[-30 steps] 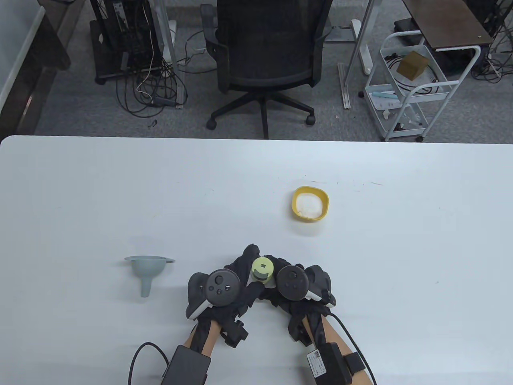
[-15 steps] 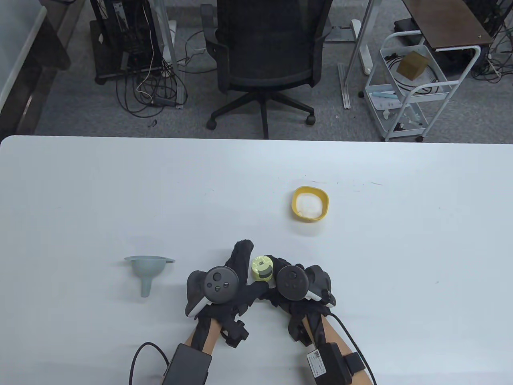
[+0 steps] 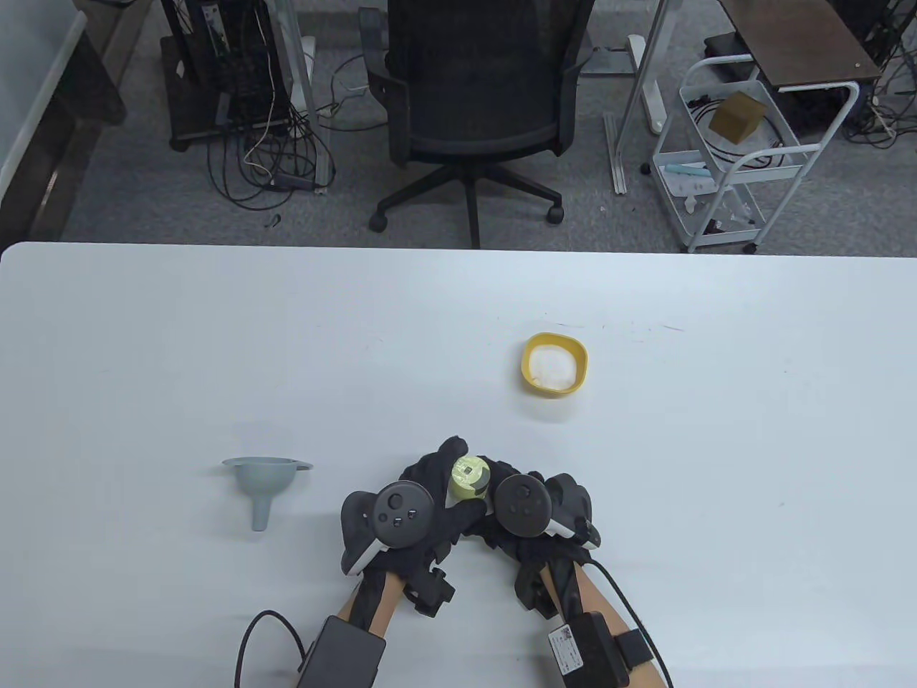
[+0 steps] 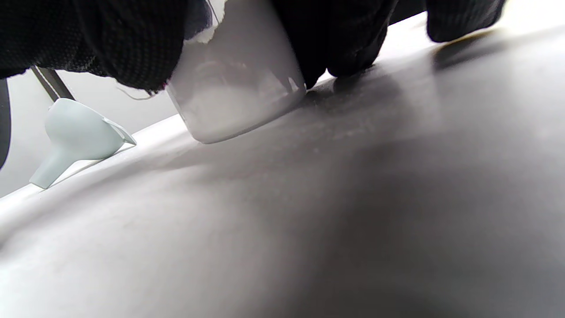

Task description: Unscrew the press dispenser and pour salt into it

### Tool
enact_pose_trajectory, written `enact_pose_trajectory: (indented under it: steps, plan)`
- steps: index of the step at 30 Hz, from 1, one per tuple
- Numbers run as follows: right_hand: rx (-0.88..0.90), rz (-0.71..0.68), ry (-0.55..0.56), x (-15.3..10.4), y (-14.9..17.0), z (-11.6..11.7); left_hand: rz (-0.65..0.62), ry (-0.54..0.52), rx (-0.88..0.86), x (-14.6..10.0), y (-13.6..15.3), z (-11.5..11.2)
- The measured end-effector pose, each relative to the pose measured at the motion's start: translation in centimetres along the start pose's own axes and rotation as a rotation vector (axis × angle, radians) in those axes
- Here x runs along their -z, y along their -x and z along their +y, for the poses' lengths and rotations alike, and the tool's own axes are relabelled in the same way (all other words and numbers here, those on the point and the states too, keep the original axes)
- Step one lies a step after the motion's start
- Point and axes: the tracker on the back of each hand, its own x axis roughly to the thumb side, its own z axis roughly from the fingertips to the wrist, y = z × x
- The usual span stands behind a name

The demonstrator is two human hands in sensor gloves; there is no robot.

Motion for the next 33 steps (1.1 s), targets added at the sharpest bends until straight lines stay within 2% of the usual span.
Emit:
enact_pose_trajectory:
  steps: [4, 10, 17, 25, 33]
  plan:
    - [0.000, 0.000, 0.000, 0.0, 0.0, 0.0, -0.003, -0.006, -0.050, -0.1, 0.0, 0.4]
    - [0.000, 0.000, 0.000, 0.0, 0.0, 0.0, -0.031, -0.057, -0.146, -0.3, -0.2, 2.4]
    - [0.000, 0.000, 0.000, 0.0, 0.0, 0.0, -0.050, -0.053, -0.232, -0.4, 1.0, 4.2]
    - [0.023, 0.007, -0.003, 0.0, 0.1, 0.0, 0.046, -0.158, -0.255, -0.9, 3.3, 4.9]
    - [0.049, -0.032, 0.009, -0.4, 0.1, -0.1, 0.086, -0.161, -0.243, -0.9, 4.2, 5.3]
